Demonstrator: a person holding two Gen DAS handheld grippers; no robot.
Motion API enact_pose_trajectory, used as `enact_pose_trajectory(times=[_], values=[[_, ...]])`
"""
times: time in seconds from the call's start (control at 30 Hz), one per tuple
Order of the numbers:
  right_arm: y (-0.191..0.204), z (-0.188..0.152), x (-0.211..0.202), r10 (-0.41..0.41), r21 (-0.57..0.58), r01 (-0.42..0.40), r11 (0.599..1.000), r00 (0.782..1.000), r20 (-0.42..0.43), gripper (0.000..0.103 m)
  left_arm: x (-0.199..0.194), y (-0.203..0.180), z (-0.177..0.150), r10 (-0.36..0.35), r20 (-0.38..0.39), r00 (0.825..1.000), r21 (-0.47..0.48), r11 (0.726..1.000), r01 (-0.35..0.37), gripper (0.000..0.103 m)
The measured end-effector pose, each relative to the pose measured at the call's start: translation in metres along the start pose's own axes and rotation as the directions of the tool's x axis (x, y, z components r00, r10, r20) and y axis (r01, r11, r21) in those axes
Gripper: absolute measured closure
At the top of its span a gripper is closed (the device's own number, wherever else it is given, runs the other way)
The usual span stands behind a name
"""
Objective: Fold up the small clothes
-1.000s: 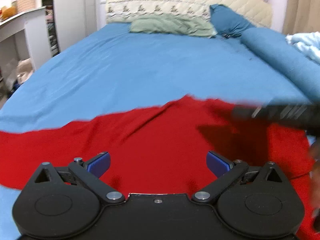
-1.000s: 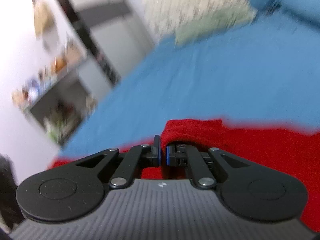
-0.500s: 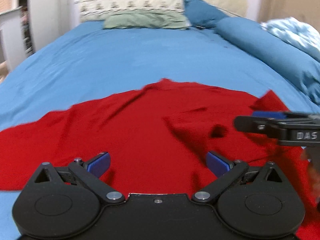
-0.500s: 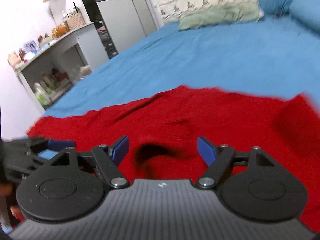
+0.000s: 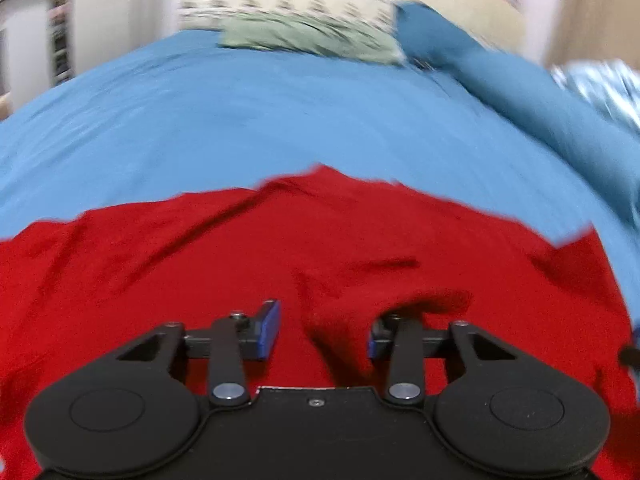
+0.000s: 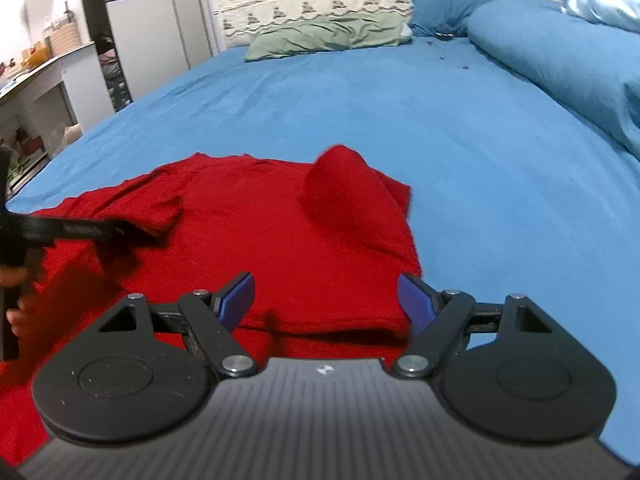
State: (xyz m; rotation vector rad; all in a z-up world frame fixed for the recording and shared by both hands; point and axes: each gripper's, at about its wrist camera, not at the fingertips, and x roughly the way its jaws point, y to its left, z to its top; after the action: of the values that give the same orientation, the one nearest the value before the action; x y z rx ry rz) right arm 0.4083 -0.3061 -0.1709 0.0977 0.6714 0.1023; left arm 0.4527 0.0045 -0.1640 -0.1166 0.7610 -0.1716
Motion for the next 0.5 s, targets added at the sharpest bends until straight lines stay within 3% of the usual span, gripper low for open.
enact_pose_trajectory(times=[0.1,0.27,0.3,0.33,0.37,0.5], values=[[-0.008,-0.004,-0.001,-0.017,0.028,0.017,0.999,1.0,0.002,0.009,-0.009,0.022,-0.005,-0.008,0.026,1.0,-0.056,0.998,0.01,0.059],[-0.018,-0.013,-0.001,-0.015,0.081,0.016,0.997,1.0,-0.013,0.009,-0.016,0.03,-0.015,-0.042,0.046,0.998,-0.049,0.998,0.044,0.062],[-0.019,-0.015,-0.001,-0.016,0.081,0.018,0.997,1.0,-0.02,0.008,-0.016,0.029,-0.016,-0.039,0.047,0.998,-0.047,0.998,0.042,0.066],[-0.019,-0.014,0.0,-0.017,0.079,0.019,0.997,1.0,-0.025,0.007,-0.015,0.028,-0.015,-0.033,0.045,0.998,-0.047,0.998,0.035,0.091],[-0.019,-0.017,0.0,-0.021,0.073,0.024,0.997,0.999,-0.032,0.006,-0.016,0.026,-0.014,-0.025,0.039,0.999,-0.049,0.998,0.027,0.099],[-0.012,-0.021,0.003,-0.053,0.006,0.053,0.999,0.998,-0.041,0.005,-0.032,0.028,0.003,-0.001,0.119,0.993,-0.04,0.999,0.006,0.099]])
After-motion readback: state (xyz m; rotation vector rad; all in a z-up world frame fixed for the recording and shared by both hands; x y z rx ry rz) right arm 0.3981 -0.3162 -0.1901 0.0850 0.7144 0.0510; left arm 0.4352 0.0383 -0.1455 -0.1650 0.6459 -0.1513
